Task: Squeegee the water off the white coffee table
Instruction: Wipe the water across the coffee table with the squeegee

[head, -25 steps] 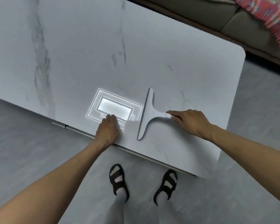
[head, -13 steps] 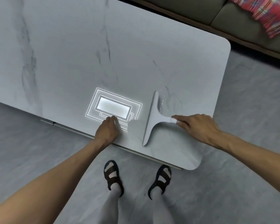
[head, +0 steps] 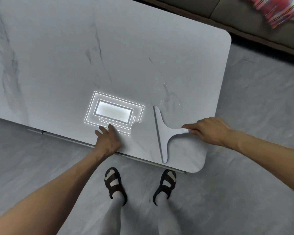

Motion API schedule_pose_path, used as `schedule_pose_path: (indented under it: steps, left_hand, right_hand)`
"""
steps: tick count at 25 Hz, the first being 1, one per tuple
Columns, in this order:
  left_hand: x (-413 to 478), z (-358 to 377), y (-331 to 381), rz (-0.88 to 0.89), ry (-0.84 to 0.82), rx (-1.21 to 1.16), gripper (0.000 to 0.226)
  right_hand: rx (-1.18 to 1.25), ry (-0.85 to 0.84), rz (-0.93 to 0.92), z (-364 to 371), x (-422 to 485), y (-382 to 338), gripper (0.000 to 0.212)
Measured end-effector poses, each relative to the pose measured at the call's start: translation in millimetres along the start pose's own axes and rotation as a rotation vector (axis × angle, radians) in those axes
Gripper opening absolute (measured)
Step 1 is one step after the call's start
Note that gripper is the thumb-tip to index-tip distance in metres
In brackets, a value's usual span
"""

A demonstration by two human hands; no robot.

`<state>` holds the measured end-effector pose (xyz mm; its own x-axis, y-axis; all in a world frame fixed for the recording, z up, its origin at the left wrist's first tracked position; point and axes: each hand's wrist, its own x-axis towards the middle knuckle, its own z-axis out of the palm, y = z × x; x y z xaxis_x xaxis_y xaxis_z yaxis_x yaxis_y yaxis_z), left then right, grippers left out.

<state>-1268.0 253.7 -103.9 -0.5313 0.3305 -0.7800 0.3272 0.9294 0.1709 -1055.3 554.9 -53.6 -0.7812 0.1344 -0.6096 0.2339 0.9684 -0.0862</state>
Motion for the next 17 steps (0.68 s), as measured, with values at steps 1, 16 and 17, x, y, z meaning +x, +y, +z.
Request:
schedule_pose_path:
  steps: [1, 16, 17]
  left_hand:
    - [0, 0, 1, -0.004, 0.003, 0.012, 0.071]
    - [-20, 72, 86, 0.184, 0.101, 0.035, 0.066]
    - [-20, 73, 91, 0.171, 0.073, 0.051, 0.07]
  right_hand:
    - [-0.002, -0.005, 0.033, -4, -8, 15, 0.04]
    - [-0.072, -0.205, -0.231, 8, -27, 16, 0.036]
    - [-0.068, -0.214, -0.199, 2, -30, 31, 0.035]
